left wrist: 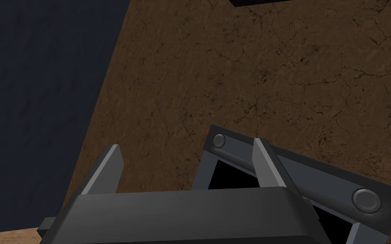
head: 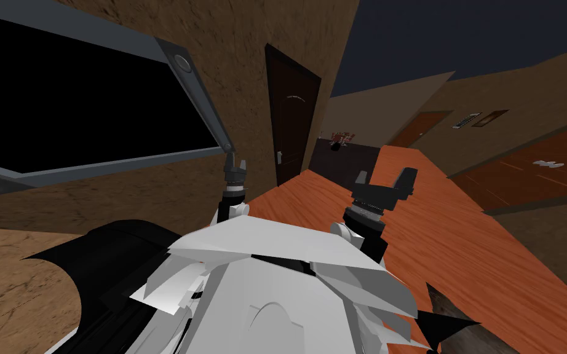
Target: Pull the door open
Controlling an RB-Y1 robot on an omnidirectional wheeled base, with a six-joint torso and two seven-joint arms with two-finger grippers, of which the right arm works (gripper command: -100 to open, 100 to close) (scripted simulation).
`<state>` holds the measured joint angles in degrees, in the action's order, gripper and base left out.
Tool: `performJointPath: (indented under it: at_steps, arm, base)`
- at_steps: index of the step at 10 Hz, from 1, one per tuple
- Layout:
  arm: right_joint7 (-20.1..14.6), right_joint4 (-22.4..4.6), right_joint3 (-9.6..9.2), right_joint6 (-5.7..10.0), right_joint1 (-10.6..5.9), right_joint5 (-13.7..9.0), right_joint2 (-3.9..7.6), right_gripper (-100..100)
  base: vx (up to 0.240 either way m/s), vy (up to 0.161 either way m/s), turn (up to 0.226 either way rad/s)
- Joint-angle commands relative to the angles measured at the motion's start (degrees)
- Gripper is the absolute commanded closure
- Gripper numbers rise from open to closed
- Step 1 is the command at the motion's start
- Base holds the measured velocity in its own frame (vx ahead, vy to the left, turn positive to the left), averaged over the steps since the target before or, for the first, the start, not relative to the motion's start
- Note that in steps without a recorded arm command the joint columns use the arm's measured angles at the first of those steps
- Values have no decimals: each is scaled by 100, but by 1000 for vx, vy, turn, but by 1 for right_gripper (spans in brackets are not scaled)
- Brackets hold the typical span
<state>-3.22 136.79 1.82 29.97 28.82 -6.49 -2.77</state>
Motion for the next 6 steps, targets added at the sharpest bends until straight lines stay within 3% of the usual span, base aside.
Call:
performJointPath:
  at_steps: [1,6]
  arm:
    - [146,-198,-25,-13,-94,121,118,-100]
    - [554,-755,-94,-48,-357,459,375,-100]
  base:
    - [81,14,96]
    - [146,10,84]
